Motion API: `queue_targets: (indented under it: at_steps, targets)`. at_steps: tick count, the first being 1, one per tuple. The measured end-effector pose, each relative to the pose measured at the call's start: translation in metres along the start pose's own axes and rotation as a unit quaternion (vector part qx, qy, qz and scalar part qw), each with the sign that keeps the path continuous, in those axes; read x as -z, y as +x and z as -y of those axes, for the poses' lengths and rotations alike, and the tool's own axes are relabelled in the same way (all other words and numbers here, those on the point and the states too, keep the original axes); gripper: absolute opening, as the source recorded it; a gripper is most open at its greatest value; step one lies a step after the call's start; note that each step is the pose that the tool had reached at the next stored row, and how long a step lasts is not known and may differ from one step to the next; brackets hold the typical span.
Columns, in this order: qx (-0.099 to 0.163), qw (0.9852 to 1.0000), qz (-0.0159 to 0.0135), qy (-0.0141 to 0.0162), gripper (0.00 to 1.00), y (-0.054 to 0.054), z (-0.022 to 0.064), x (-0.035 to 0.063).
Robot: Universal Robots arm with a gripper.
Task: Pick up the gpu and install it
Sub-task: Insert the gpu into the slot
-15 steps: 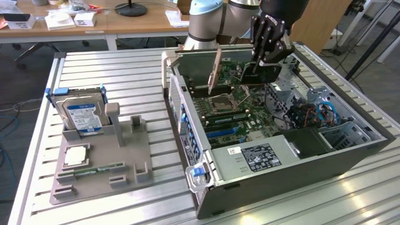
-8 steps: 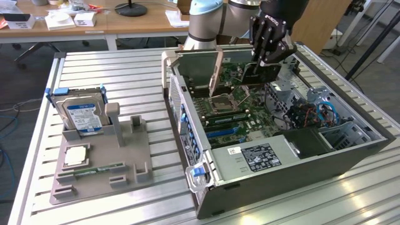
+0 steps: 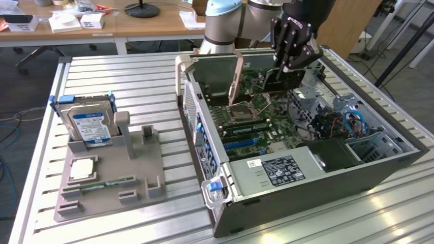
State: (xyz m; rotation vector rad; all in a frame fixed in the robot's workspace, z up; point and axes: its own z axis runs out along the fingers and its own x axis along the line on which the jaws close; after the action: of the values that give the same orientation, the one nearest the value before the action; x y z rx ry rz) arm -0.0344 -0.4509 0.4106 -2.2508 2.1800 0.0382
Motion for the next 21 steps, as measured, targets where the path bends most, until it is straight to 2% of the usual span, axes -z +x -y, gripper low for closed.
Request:
queue_targets:
  at_steps: [13,21]
  targets:
    - [-0.012,0.9999,0.0002,0.0003,0.26,0.0,-0.0001,-0.0012]
    - [-0.012,0.9999,0.0002,0.0003,0.26,0.0002,0.0,-0.0082]
